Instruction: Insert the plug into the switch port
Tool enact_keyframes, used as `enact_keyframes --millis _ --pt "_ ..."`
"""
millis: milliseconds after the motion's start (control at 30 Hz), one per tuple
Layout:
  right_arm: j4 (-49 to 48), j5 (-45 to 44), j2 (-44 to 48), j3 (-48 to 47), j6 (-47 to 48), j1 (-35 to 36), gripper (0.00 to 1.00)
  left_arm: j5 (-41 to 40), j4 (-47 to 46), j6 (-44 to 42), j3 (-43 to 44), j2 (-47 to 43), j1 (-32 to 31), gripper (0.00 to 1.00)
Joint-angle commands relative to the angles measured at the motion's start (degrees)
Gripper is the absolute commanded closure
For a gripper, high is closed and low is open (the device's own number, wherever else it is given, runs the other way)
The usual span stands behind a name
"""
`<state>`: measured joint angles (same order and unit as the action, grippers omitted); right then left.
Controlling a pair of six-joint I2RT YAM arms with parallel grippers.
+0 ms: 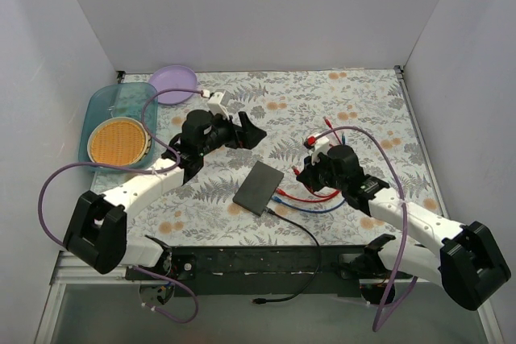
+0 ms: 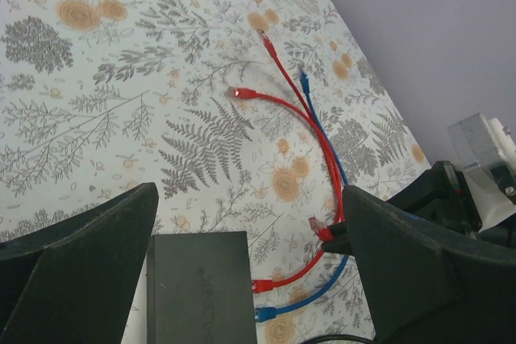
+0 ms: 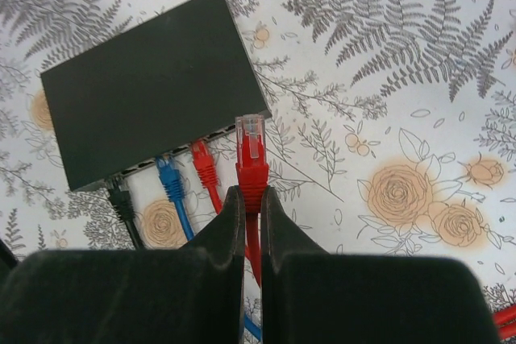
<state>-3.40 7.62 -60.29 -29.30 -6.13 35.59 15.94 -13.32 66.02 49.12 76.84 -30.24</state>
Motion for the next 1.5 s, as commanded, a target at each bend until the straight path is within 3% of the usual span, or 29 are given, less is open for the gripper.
enact_keyframes --millis 0,200,400,733,1467 --pt "1.3 -4.4 -2.0 -0.1 0.9 -0.2 0.99 1.9 0.7 0.9 -6.2 -0.5 -0.1 0.02" --pt "1.6 -4.9 -5.3 -0.4 1.6 -0.2 0.99 2.5 -0.6 3.6 -11.0 0.1 -0.1 0.02" --pt "4.7 -3.7 -10.8 -3.8 3.0 0.3 0.99 4.3 1.6 3.4 -9.6 3.3 -0.1 0.02" --pt "5.5 -4.2 -12.5 -5.8 3.7 1.6 0.99 4.1 2.9 2.0 -8.7 5.9 -0.1 0.02" --pt "6.7 -13.4 -22.0 -11.2 3.9 9.7 0.99 7.3 -0.4 2.2 -9.5 10.9 -0.1 0.03"
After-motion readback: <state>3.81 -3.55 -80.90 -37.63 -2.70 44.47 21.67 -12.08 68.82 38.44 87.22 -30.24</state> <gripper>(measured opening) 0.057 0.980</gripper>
